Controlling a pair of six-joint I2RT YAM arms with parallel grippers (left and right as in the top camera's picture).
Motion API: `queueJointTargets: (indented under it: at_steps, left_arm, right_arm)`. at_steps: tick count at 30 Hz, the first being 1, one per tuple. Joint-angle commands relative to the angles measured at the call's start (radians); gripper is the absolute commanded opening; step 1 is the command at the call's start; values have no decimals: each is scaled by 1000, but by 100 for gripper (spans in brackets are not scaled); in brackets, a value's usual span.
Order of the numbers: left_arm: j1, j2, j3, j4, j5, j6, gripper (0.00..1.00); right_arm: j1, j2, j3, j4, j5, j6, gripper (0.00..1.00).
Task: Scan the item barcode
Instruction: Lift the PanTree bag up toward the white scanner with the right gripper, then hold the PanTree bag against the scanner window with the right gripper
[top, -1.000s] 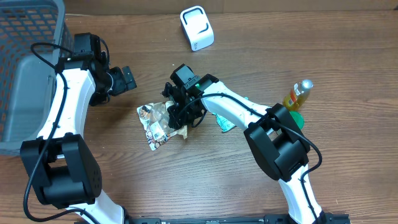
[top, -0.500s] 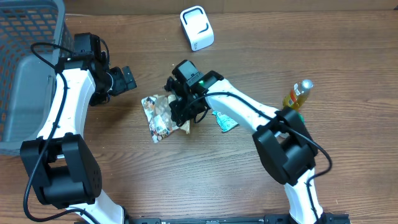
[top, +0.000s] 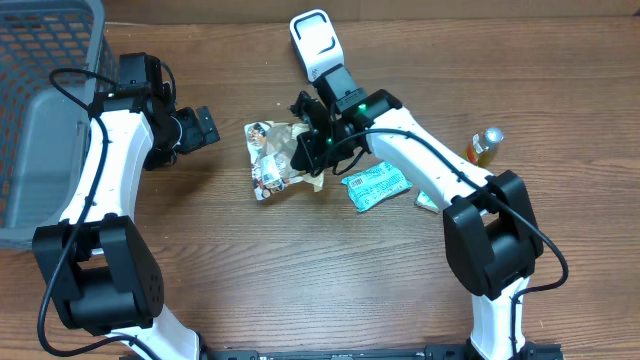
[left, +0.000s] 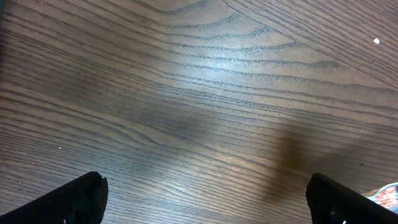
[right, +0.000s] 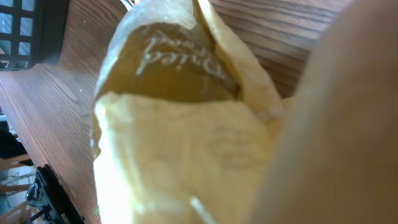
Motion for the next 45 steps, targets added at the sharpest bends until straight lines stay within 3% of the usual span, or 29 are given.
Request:
queueJointTargets:
  at_steps: [1, 20, 28, 36, 41, 45]
  left_arm:
    - [-3, -18, 10, -2, 0, -1, 100]
    - [-3, -18, 10, -2, 0, -1, 100]
    - [-3, -18, 10, -2, 0, -1, 100]
    - [-3, -18, 10, -2, 0, -1, 99]
    - [-3, -18, 10, -2, 0, -1, 100]
    - [-3, -18, 10, -2, 0, -1, 100]
  right_arm:
    - [-7, -32, -2, -11, -29, -1, 4]
    - [-14, -32, 6, 12, -38, -1, 4]
    - [-51, -47, 154, -26, -70, -1, 4]
    - [-42, -77, 375, -51, 325, -40, 4]
    - [-9, -73, 402, 69, 653, -240, 4]
    - [18, -62, 402, 126, 795, -386, 4]
